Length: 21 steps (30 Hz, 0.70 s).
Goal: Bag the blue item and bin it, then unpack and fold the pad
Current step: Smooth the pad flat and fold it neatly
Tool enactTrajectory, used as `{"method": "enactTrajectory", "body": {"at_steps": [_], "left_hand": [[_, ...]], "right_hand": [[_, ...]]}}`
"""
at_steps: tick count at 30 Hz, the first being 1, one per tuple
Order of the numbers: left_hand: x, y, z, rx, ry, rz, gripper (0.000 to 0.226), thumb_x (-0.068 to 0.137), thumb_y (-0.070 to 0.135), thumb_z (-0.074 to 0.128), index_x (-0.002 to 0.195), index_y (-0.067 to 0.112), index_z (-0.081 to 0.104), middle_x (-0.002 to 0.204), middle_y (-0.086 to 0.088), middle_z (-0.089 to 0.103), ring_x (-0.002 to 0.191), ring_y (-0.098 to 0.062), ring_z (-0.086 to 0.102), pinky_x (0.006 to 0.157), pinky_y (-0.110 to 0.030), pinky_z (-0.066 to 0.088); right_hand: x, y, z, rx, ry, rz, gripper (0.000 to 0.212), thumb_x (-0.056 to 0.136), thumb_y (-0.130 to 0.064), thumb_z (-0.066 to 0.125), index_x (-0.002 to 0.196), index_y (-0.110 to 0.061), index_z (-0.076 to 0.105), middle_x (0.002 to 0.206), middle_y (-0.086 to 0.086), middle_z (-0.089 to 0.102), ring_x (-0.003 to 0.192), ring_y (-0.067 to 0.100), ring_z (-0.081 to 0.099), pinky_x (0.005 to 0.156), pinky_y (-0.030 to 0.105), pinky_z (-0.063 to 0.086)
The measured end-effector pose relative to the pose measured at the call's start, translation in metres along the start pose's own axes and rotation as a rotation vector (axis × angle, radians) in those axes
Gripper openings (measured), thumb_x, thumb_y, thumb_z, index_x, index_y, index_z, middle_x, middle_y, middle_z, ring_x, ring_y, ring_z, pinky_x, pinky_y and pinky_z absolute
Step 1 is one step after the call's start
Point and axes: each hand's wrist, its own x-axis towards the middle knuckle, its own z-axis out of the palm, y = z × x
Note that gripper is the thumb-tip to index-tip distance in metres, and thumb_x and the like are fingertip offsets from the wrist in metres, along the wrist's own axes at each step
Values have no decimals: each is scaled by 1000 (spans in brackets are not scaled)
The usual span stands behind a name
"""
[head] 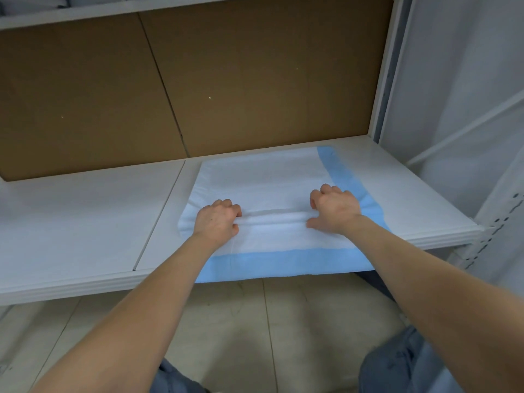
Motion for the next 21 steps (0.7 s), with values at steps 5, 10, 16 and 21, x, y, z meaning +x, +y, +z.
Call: {"method": "enactTrajectory", "body": {"at_steps": [5, 10, 16, 21], "left_hand": [[-1, 4, 0, -117, -99, -103, 39, 87, 31, 56, 126, 25, 53, 125, 0, 47, 118, -19, 47, 84, -30, 44], [2, 18, -6, -813, -28, -598, 30, 90, 25, 55, 117, 12, 54, 123, -10, 54, 100, -31, 62, 82, -35, 52], [-12, 16, 0, -465, -125, -416, 33, 92, 15, 51, 124, 21, 58, 127, -7, 49, 116, -25, 52, 83, -33, 48], [-13, 13, -2, -165, -84, -213, 35, 95, 20, 48, 129, 24, 55, 129, -3, 50, 122, -21, 46, 88, -32, 44]], "right_hand": [[-2, -2, -12, 669, -52, 503, 35, 87, -40, 62, 72, -10, 52, 69, 5, 56, 59, 19, 53, 51, 25, 42], [-19, 7, -5, 1463, -160, 906, 24, 88, -10, 65, 70, -4, 52, 65, 14, 55, 54, 23, 57, 40, 26, 52], [-18, 14, 2, 1247, -52, 853, 16, 84, -7, 65, 74, -5, 52, 70, 11, 50, 59, 24, 52, 61, 33, 52], [-14, 2, -4, 188, -82, 306, 37, 87, -28, 58, 123, -21, 55, 123, 5, 48, 117, 27, 44, 85, 35, 43]]}}
